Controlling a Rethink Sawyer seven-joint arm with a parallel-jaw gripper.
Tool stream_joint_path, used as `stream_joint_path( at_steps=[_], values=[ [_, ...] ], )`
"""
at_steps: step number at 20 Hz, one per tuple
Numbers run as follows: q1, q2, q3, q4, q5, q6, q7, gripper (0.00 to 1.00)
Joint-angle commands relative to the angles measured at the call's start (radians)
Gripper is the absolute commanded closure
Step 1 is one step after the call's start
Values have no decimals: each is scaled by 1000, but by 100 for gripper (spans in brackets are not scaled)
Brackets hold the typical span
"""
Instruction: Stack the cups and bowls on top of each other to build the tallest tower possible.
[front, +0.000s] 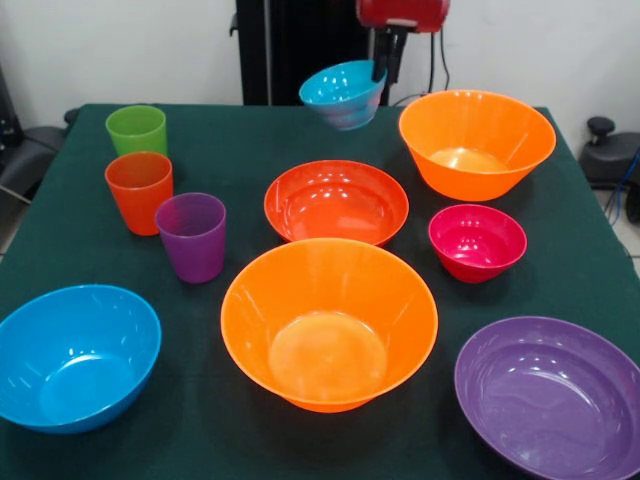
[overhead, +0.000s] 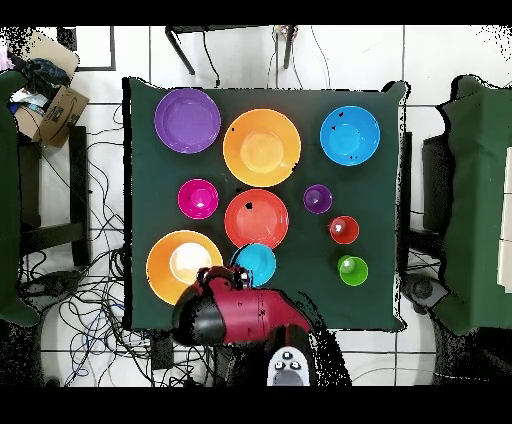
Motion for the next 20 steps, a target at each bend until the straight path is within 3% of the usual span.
stream_joint_path(
  at_steps=[1,5,11,20],
  values=[
    [-49,-185,163,-15,79,244,1,100],
    [-91,-239,208,-25,116,327,-46,100],
    [-154,-254,255,-92,124,437,-117,100],
    [-199,-164,347,-295,75,573,-160,100]
  ],
)
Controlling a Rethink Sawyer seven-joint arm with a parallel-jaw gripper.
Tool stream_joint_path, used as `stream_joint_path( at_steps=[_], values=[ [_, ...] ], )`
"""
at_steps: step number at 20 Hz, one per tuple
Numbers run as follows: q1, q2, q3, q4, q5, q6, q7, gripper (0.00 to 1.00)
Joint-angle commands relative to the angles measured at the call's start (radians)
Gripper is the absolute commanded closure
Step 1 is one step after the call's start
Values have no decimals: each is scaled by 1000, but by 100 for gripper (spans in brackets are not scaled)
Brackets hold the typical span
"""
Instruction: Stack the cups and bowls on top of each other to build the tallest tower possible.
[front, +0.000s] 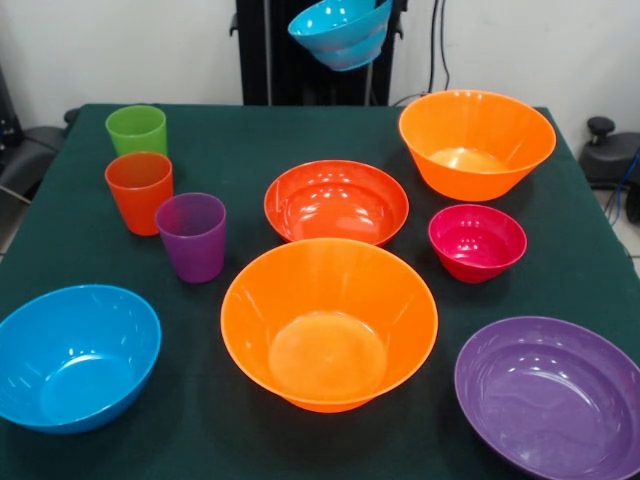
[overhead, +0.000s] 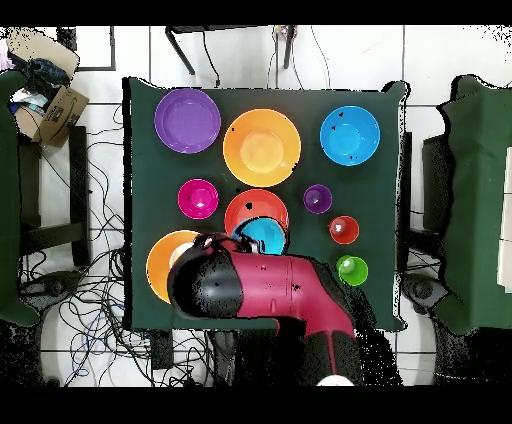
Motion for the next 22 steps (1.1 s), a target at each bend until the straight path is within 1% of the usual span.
stream_joint_path(
  at_steps=[1,4,7,11,12,15,18,22],
  values=[
    [-28,90,159,-182,-20,169,-155,100],
    [-36,117,172,-243,-24,214,-137,100],
    [-36,128,167,-272,-38,229,-109,100],
    [-35,162,159,-344,-66,270,-96,100],
    [-38,172,157,-364,-74,278,-100,100],
    [-40,189,156,-383,-83,278,-107,100],
    [-47,237,156,-445,-98,290,-120,100],
    [-51,262,151,-479,-108,298,-136,100]
  ],
)
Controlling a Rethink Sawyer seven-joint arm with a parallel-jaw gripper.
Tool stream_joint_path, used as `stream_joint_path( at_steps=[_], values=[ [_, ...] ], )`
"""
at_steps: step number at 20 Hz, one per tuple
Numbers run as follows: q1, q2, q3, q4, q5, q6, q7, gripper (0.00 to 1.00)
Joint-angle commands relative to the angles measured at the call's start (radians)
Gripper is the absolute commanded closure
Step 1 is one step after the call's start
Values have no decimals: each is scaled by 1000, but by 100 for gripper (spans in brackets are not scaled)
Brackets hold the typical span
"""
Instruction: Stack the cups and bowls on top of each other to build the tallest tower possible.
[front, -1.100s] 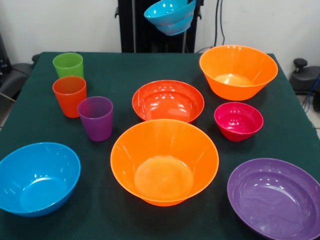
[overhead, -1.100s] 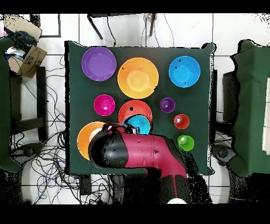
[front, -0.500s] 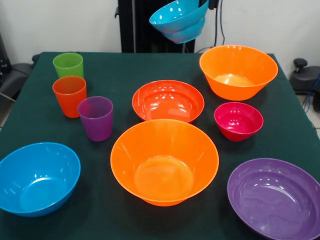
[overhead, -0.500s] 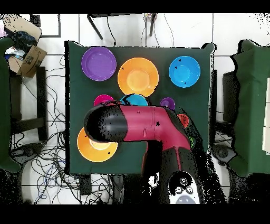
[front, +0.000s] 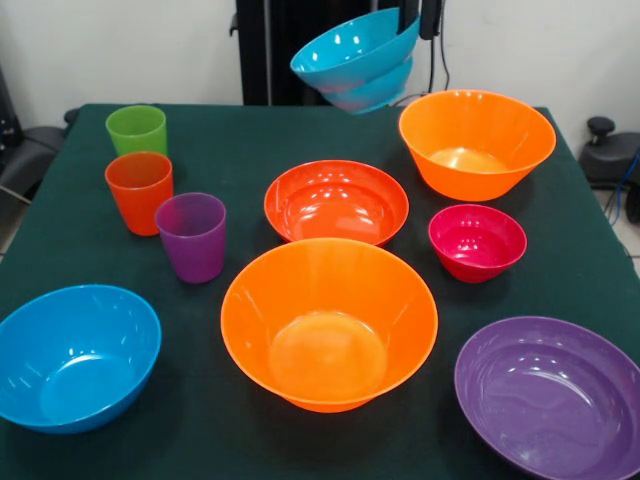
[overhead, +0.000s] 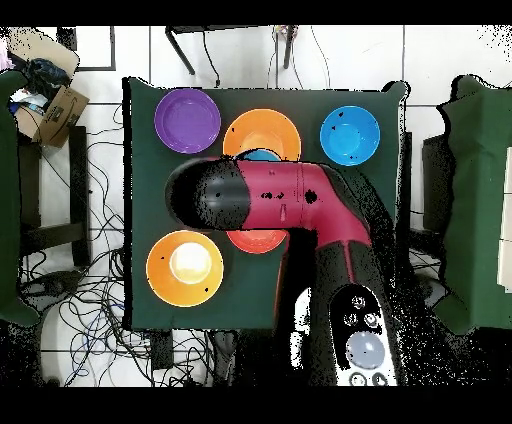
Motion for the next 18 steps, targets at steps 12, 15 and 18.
stream_joint_path(
  at_steps=[12,15,18],
  values=[
    [-129,166,110,-151,-186,171,-310,100],
    [-148,161,120,-158,-232,193,-342,100],
    [-162,167,135,-163,-258,193,-346,100]
  ],
)
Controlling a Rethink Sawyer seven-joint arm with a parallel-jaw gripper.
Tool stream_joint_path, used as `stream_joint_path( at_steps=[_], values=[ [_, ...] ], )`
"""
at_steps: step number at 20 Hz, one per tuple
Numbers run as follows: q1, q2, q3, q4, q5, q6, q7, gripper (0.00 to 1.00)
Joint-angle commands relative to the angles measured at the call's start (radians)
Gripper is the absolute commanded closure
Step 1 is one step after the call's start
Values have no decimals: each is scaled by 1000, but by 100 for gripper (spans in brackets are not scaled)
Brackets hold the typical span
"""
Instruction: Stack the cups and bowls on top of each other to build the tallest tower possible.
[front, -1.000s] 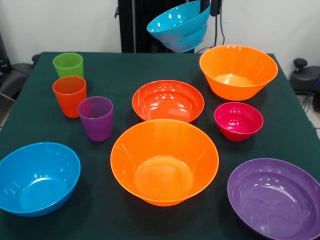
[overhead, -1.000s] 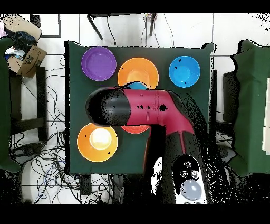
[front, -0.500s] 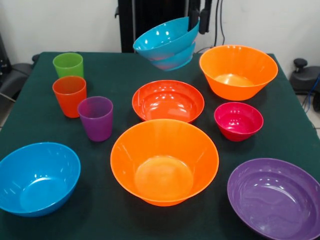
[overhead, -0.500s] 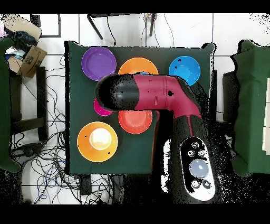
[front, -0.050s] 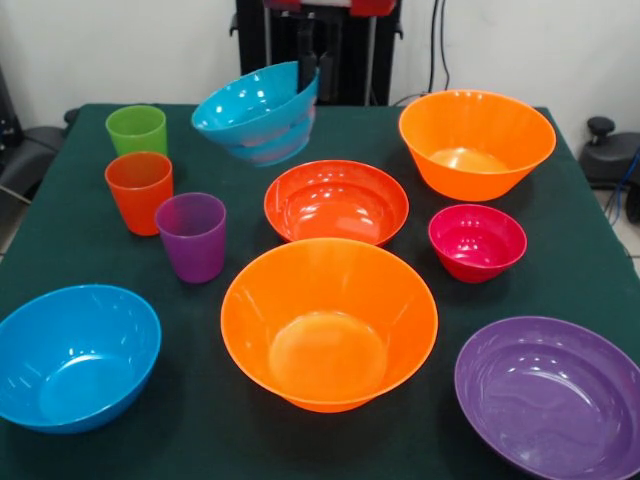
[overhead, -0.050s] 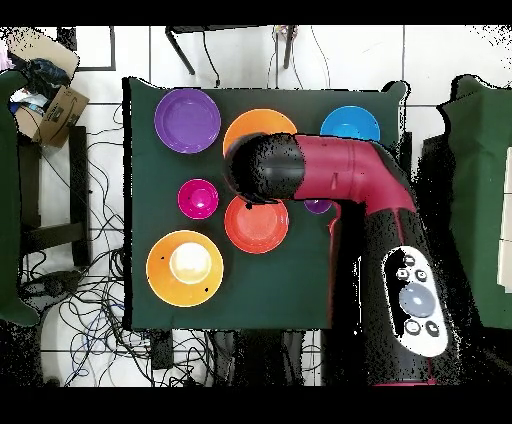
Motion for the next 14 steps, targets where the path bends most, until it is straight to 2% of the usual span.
stream_joint_path(
  at_steps=[1,14],
  values=[
    [-35,48,91,-46,-141,118,-338,100],
    [-56,136,130,-68,-218,19,-252,100]
  ],
)
